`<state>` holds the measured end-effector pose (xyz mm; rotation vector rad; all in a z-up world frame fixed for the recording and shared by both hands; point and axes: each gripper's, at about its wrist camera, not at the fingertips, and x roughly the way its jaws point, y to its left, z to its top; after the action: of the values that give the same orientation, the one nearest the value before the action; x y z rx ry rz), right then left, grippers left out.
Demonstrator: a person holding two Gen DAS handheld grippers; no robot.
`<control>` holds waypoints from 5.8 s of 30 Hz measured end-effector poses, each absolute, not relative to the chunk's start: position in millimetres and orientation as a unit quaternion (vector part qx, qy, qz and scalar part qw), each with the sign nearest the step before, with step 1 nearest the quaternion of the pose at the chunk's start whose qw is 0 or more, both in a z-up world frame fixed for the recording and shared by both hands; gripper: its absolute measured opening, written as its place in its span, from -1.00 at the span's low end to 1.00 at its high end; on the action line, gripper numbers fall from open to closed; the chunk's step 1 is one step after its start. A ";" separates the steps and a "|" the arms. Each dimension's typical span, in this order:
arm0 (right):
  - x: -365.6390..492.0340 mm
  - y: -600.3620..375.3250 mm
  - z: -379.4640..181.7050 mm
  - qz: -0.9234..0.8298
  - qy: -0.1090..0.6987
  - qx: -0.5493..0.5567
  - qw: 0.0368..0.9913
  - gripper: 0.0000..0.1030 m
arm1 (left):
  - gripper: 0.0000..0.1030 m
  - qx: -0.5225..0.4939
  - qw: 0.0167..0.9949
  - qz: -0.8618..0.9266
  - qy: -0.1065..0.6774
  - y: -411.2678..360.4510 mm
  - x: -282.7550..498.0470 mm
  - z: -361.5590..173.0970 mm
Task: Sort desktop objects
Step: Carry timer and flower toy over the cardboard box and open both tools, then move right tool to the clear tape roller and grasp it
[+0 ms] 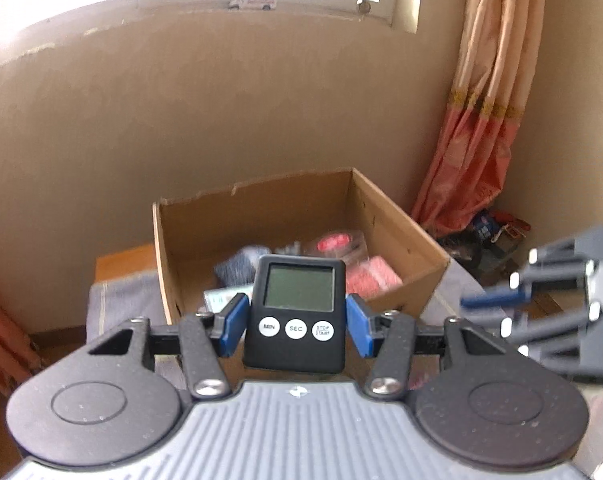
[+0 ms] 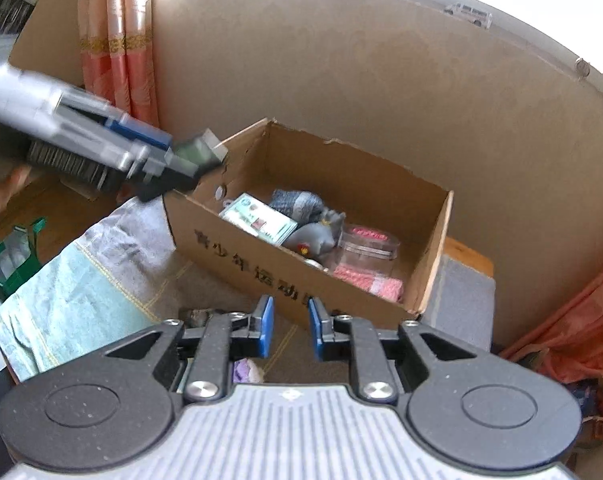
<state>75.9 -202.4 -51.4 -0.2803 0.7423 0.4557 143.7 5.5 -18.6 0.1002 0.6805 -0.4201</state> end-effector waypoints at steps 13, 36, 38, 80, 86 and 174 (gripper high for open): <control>82.7 -170.4 -139.8 0.253 0.421 -0.162 0.856 0.06 | 0.02 0.062 0.917 -0.202 0.337 -3.8 156.5 -14.4; 85.6 -180.8 -86.2 0.259 0.396 -0.182 0.862 -0.24 | 0.02 0.085 0.908 -0.213 0.351 -4.2 165.1 -15.3; 88.8 -184.5 -74.8 0.259 0.394 -0.178 0.864 -0.25 | 0.02 0.087 0.907 -0.216 0.352 -5.1 165.0 -15.1; 217.3 -185.3 -11.9 0.167 0.400 -0.168 0.885 -0.21 | 0.02 0.119 0.902 -0.170 0.379 -34.4 282.9 -12.0; 212.3 -190.4 -13.7 0.151 0.385 -0.165 0.895 0.24 | 0.19 0.127 0.897 -0.156 0.393 -35.2 295.1 -24.9; 128.2 -108.4 -189.1 0.174 0.445 -0.102 0.872 1.00 | 0.96 0.046 0.895 -0.122 0.427 67.5 79.8 -93.9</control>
<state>128.2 -108.4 -189.1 -0.2128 0.9310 0.3638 79.8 67.5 -93.9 0.0955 0.8843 -0.2531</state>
